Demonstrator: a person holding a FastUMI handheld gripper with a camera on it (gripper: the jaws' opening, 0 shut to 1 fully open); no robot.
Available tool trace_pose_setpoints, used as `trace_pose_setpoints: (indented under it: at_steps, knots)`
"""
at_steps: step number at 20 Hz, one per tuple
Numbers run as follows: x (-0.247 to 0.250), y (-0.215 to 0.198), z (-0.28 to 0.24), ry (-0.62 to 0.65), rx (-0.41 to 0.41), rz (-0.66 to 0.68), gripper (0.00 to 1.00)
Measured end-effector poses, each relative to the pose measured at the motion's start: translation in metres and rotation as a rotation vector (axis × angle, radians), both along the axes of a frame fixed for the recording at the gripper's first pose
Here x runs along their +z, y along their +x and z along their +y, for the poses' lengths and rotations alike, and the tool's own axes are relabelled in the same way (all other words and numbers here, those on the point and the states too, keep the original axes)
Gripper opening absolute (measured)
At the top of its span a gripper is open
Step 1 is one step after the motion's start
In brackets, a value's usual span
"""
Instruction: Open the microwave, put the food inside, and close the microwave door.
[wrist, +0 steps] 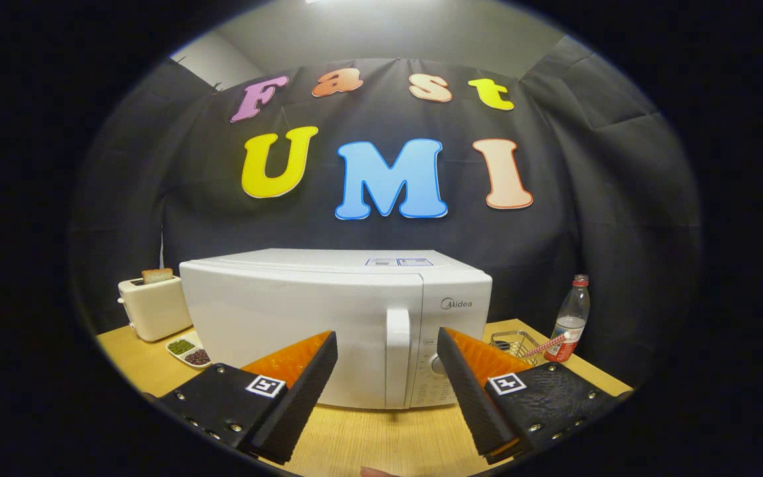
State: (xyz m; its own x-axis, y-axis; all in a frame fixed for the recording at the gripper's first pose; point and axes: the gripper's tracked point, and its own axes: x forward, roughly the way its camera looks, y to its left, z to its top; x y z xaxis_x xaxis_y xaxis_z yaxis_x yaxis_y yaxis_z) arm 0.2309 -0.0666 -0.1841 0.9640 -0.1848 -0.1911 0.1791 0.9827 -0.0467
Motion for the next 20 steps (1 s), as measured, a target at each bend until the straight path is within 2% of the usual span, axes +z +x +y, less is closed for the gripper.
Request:
trace_pose_setpoints:
  at_steps: [4, 8, 9, 10, 12, 13, 14, 15, 18, 19, 20]
  knots:
    - [-0.018, 0.024, -0.010, 0.004, -0.034, 0.008, 0.95]
    - [-0.041, 0.036, -0.014, -0.001, -0.051, 0.048, 0.80]
    - [-0.047, 0.037, -0.006, 0.023, -0.031, 0.059, 0.73]
    - [-0.048, 0.037, -0.001, 0.020, -0.024, 0.059, 0.73]
    - [-0.048, 0.036, -0.003, -0.065, -0.023, 0.050, 0.61]
    - [-0.048, 0.035, -0.013, -0.119, -0.063, 0.055, 0.61]
    - [-0.049, 0.035, -0.018, -0.119, -0.069, 0.058, 0.53]
    - [-0.047, 0.035, -0.019, -0.091, -0.069, 0.060, 0.30]
    - [-0.048, 0.033, -0.016, 0.068, -0.047, 0.075, 0.30]
    - [-0.049, 0.032, -0.014, 0.109, -0.046, 0.073, 0.20]
    - [-0.048, 0.030, -0.015, 0.112, -0.041, 0.073, 0.20]
